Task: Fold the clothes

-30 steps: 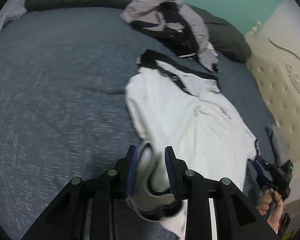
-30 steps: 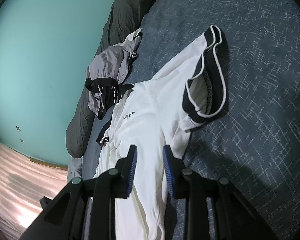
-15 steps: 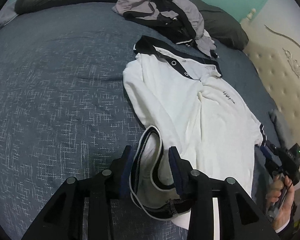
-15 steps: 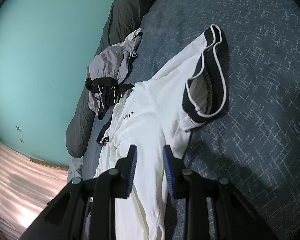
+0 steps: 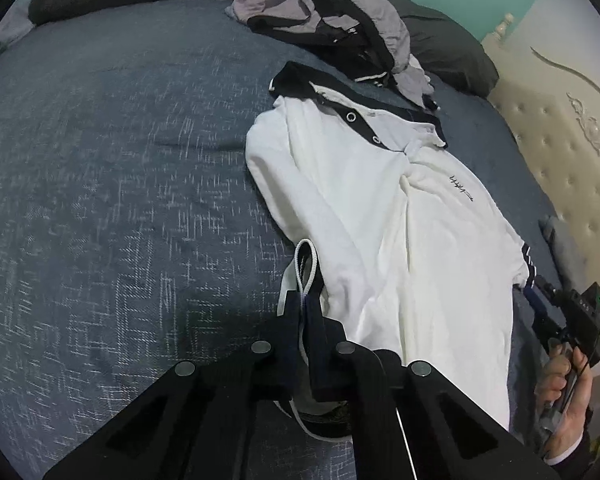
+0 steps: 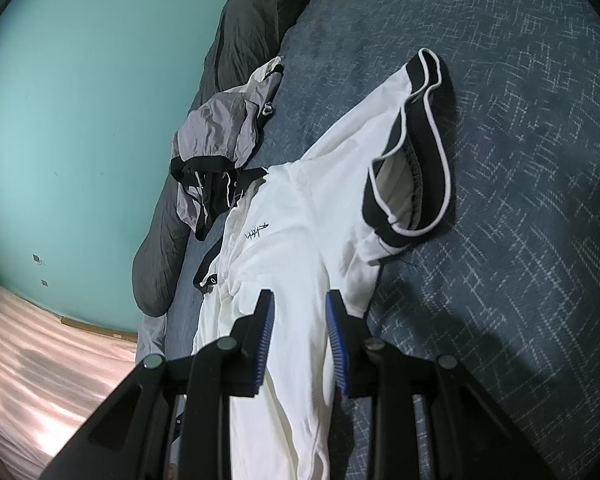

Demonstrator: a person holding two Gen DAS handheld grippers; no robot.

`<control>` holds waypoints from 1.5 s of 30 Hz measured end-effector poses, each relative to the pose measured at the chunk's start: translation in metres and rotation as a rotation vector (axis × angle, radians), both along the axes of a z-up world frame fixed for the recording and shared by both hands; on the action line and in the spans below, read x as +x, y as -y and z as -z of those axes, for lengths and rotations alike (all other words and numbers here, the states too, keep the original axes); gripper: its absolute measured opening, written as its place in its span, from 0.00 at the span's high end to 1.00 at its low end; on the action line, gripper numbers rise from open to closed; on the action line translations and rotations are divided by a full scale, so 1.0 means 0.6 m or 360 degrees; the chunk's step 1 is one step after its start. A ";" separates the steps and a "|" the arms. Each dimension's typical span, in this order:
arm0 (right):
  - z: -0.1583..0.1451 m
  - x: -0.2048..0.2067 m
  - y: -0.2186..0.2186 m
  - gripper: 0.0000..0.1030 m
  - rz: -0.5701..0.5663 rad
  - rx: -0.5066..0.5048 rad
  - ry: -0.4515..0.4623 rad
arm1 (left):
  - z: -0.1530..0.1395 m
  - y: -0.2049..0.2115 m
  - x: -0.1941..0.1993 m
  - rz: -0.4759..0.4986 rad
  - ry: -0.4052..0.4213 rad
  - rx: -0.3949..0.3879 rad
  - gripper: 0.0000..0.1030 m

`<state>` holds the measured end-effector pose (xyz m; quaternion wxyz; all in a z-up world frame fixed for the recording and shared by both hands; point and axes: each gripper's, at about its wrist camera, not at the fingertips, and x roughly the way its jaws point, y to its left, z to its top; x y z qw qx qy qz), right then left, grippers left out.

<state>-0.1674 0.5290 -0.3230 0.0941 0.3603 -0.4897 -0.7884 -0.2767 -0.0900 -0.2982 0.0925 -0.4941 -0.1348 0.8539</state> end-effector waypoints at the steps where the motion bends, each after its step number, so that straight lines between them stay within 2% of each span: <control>1: 0.000 0.000 0.000 0.73 0.0000 0.0000 0.0001 | -0.005 0.002 0.001 -0.0006 -0.0017 -0.0004 0.97; 8: 0.000 0.001 0.000 0.73 -0.0001 0.0002 -0.0001 | -0.066 0.059 0.008 -0.0156 -0.0142 -0.0004 0.97; 14: 0.000 0.000 0.003 0.73 -0.0008 0.0006 0.0001 | -0.081 0.153 0.019 -0.0449 -0.0146 -0.0020 0.97; 18: 0.001 0.000 0.003 0.73 -0.0009 0.0012 0.0002 | -0.069 0.216 0.028 -0.0633 -0.0115 -0.0019 0.97; 24: 0.001 -0.002 0.008 0.73 -0.0016 0.0022 0.0005 | -0.027 0.264 0.028 -0.0751 -0.0035 0.0035 0.97; 28: 0.003 -0.005 0.009 0.73 -0.0017 0.0026 0.0011 | 0.002 0.273 0.026 -0.0772 0.0049 0.0139 0.97; 30: 0.004 -0.006 0.011 0.73 -0.0021 0.0027 0.0015 | 0.016 0.271 0.023 -0.0768 0.0099 0.0146 0.96; 34: 0.003 -0.008 0.012 0.73 -0.0027 0.0029 0.0009 | 0.022 0.274 0.035 -0.0796 0.0113 0.0186 0.94; 36: 0.002 -0.008 0.011 0.73 -0.0025 0.0030 0.0007 | 0.016 0.275 0.041 -0.0813 0.0105 0.0184 0.84; 38: 0.003 -0.007 0.010 0.73 -0.0024 0.0026 0.0009 | 0.001 0.272 0.052 -0.0813 0.0069 0.0182 0.70; 39: 0.003 -0.007 0.010 0.73 -0.0024 0.0024 0.0010 | -0.007 0.268 0.059 -0.0805 0.0048 0.0183 0.67; 45: 0.002 -0.006 0.013 0.73 -0.0035 0.0025 0.0004 | -0.027 0.196 0.061 -0.0553 0.0041 0.0225 0.61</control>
